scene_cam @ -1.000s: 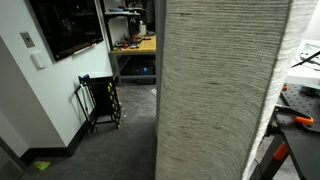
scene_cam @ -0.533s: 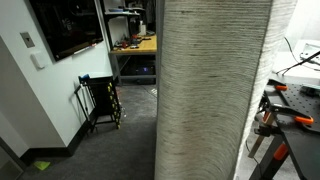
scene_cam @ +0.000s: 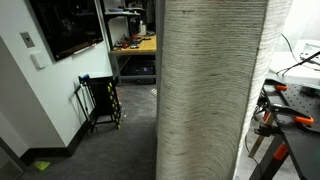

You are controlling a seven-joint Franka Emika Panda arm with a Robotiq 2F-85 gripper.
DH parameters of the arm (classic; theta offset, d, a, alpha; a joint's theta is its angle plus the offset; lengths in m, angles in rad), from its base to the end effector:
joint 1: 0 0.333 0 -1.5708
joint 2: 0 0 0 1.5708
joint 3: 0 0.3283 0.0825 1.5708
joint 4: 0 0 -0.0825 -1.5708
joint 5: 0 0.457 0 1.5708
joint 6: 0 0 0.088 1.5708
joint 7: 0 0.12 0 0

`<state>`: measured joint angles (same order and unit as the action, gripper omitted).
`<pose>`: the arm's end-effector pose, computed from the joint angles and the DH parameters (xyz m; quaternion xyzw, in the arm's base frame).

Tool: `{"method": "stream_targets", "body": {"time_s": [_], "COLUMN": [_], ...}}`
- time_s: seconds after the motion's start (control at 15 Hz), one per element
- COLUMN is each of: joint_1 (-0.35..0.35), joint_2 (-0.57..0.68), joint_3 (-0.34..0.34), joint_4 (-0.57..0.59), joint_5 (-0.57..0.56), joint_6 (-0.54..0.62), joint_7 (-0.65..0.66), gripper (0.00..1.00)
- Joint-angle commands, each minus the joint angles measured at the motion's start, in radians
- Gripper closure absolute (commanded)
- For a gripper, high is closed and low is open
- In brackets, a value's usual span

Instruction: Slide the curtain to the left

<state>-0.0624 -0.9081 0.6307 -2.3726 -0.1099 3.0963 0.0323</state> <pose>0.2994 0.3459 0.7293 0.6489 0.3120 0.6895 0.0785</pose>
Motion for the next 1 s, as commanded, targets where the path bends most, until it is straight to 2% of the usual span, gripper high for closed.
{"method": "stream_targets", "body": {"time_s": [0.0,0.93], "joint_1": [0.055,0.062], "joint_2": [0.015,0.015], "joint_3": [0.081,0.076], "joint_4": [-0.024,-0.005], "joint_5": [-0.028,-0.047], "joint_6": [-0.082,-0.167], "joint_7": [0.012,0.007], "gripper": [0.99,0.99]}}
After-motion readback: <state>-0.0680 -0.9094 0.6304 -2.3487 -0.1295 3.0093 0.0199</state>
